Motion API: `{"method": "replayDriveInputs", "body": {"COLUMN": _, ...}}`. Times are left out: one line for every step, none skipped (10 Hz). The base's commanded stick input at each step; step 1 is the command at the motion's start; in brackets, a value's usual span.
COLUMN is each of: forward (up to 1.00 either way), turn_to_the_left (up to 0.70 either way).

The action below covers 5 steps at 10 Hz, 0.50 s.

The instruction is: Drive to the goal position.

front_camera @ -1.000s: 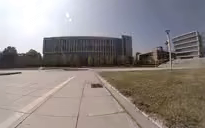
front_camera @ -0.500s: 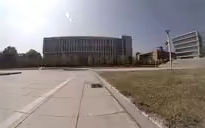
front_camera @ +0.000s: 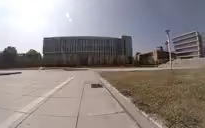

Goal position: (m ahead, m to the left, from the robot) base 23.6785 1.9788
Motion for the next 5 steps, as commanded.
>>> {"method": "replayDriveInputs", "body": {"forward": 0.04, "turn_to_the_left": 0.00}}
{"method": "replayDriveInputs", "body": {"forward": 0.04, "turn_to_the_left": 0.00}}
{"method": "replayDriveInputs", "body": {"forward": 0.04, "turn_to_the_left": 0.00}}
{"method": "replayDriveInputs", "body": {"forward": 0.04, "turn_to_the_left": 0.00}}
{"method": "replayDriveInputs", "body": {"forward": 0.04, "turn_to_the_left": 0.00}}
